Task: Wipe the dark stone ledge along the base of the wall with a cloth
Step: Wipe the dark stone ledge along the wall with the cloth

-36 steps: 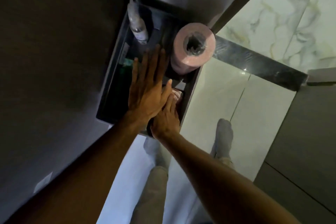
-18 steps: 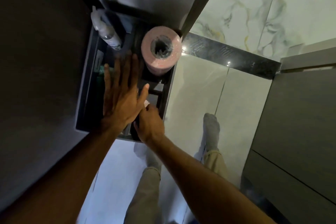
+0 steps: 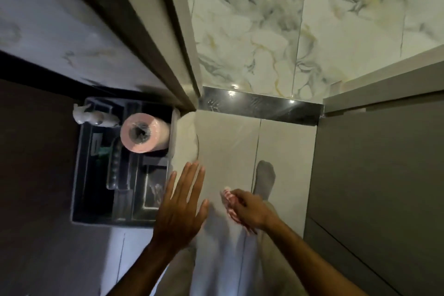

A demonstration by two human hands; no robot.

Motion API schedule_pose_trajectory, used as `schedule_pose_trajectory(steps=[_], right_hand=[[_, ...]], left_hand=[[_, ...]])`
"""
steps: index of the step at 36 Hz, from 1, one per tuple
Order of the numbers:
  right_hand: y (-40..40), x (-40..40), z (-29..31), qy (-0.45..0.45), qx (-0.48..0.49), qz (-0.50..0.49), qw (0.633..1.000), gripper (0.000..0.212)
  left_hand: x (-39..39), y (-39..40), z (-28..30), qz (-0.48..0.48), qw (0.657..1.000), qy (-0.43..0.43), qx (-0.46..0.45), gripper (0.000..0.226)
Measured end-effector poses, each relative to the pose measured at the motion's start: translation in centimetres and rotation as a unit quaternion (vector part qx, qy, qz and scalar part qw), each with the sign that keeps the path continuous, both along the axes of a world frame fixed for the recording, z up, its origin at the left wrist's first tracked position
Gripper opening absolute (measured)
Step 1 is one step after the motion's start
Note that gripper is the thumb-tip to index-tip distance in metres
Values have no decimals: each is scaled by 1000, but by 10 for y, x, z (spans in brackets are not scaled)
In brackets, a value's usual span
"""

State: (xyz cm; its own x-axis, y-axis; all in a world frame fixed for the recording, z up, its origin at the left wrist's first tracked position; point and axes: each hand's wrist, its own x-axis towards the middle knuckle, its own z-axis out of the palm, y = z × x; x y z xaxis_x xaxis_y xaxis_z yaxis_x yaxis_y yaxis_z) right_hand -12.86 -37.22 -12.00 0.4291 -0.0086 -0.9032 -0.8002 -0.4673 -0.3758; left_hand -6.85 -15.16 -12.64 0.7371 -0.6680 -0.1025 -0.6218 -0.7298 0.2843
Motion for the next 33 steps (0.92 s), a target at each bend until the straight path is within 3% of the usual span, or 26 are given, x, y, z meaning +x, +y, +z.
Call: schedule_pose_trajectory(steps=[3,7,9,12,15,18,22,25,28,30,33], right_hand=[[-43,-1,-22,-20,-66,-120,990,37],[-96,20,-71,-70,-108,-119,985,54],[-111,36,-102,-92,-113,-121,982,54],[-115,63,-152,-120,-102,-203,966,54],[-110,90,-209,-152,-125,-217,956,46],[-101,115,-266,-173,-92,-264,945,53],[-88,131,-345,-233,-137,-209,940,62],[-83,134,-400,-280,-215,-85,932,67],[-85,138,-445,-349,-304,23,886,57],[-94,144,-470,-418,-332,27,845,54],[-110,165,-496,-460,-344,24,818,62]], left_hand=[[-10,-44,-16,15,996,67,59,67],[-4,-98,-62,38,972,190,135,73],[3,-122,-94,44,973,190,127,71],[14,-150,-156,59,980,152,111,67],[27,-161,-227,47,975,161,145,75],[47,-164,-300,68,975,164,133,78],[68,-154,-390,98,979,126,123,75],[81,-144,-445,106,981,100,130,74],[93,-138,-483,112,984,71,116,75],[97,-137,-498,114,988,35,94,75],[95,-131,-514,116,992,-14,57,72]])
